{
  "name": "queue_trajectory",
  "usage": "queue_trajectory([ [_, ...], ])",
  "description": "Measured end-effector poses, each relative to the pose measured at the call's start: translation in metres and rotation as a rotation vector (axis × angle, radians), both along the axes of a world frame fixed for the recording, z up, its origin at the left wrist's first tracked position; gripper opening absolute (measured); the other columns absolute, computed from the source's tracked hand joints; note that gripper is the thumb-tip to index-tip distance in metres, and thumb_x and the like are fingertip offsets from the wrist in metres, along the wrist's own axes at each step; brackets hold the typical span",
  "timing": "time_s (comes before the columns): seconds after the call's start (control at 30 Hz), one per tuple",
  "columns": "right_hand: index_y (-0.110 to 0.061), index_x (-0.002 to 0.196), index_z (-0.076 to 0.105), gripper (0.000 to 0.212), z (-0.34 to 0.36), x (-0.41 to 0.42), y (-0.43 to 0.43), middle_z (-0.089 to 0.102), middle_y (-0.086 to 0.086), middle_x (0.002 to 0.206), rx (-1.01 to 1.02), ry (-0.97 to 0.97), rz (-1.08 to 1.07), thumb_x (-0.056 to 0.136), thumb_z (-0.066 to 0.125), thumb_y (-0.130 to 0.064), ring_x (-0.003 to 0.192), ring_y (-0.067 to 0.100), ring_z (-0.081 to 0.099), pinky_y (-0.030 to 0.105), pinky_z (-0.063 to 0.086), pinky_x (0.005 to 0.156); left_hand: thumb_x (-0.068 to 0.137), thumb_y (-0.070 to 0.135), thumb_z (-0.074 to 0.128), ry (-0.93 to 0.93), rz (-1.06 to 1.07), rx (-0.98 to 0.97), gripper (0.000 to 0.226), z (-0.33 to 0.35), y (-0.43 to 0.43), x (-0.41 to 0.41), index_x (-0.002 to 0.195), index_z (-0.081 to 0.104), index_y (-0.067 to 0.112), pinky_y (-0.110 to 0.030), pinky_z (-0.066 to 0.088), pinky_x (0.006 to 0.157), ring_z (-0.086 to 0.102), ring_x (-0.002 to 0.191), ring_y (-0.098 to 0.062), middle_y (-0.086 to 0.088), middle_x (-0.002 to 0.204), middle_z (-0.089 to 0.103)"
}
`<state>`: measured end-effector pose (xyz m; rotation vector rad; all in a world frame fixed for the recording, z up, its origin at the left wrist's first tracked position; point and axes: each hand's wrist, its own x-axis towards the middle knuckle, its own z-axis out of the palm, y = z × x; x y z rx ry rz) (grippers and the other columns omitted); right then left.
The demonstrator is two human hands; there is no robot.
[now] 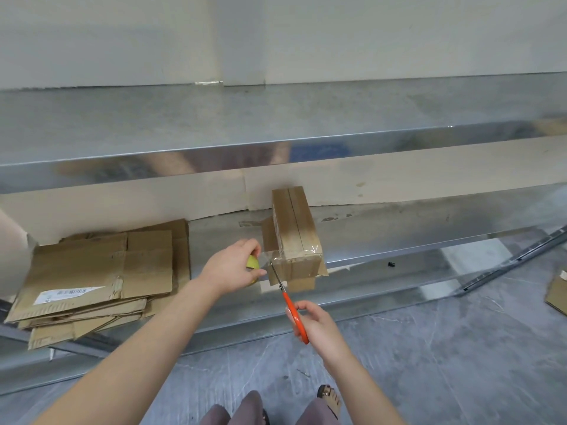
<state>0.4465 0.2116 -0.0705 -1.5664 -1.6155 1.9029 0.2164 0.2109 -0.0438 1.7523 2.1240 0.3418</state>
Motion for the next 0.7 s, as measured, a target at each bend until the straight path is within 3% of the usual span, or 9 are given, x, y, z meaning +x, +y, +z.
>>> queue_trajectory([
  [0.2,-0.028,0.094,0.064,0.013,-0.011,0.004,0.005,0.059,-0.003,0.066,0.115,-0.078,0.031,0.091,0.063,-0.04,0.061,0.006,0.055,0.022,0.043,0.061,0.084,0.041,0.066,-0.015,0.025,0.022,0.034,0.0,0.0,0.004,0.098,0.041,0.023,-0.032,0.042,0.071,0.05,0.088,-0.018,0.006,0.104,0.052],
  [0.27,-0.034,0.094,0.062,0.016,-0.015,0.007,0.004,0.064,-0.002,0.071,0.193,-0.146,0.076,0.088,0.064,-0.049,0.067,0.008,0.061,0.023,0.047,0.063,0.084,0.039,0.067,-0.048,0.055,0.042,0.035,0.001,0.0,0.004,0.097,0.039,0.024,-0.031,0.041,0.072,0.049,0.088,-0.019,0.005,0.101,0.052],
  [0.37,-0.043,0.097,0.056,0.019,-0.023,0.021,0.007,0.069,-0.014,0.082,0.336,-0.247,0.13,0.083,0.065,-0.052,0.082,0.003,0.065,0.029,0.055,0.076,0.084,0.041,0.066,-0.016,0.061,0.016,0.034,0.001,0.0,0.003,0.098,0.04,0.024,-0.031,0.042,0.073,0.05,0.088,-0.019,0.005,0.101,0.053],
  [0.53,-0.053,0.113,0.051,0.036,-0.029,0.069,0.033,0.06,-0.028,0.1,0.788,-0.552,0.187,0.078,0.058,-0.058,0.103,0.002,0.055,0.033,0.041,0.087,0.087,0.044,0.063,0.009,0.086,-0.009,0.032,-0.003,-0.002,-0.002,0.104,0.043,0.025,-0.033,0.046,0.077,0.052,0.091,-0.019,0.005,0.106,0.054],
  [0.7,-0.049,0.109,0.056,0.033,-0.034,0.121,0.084,0.065,-0.026,0.101,0.86,-0.634,0.051,0.079,0.062,-0.062,0.104,0.009,0.058,0.034,0.038,0.082,0.088,0.047,0.059,0.026,0.109,-0.006,0.031,-0.01,-0.006,-0.003,0.11,0.046,0.029,-0.031,0.045,0.073,0.052,0.091,-0.016,0.007,0.112,0.055],
])
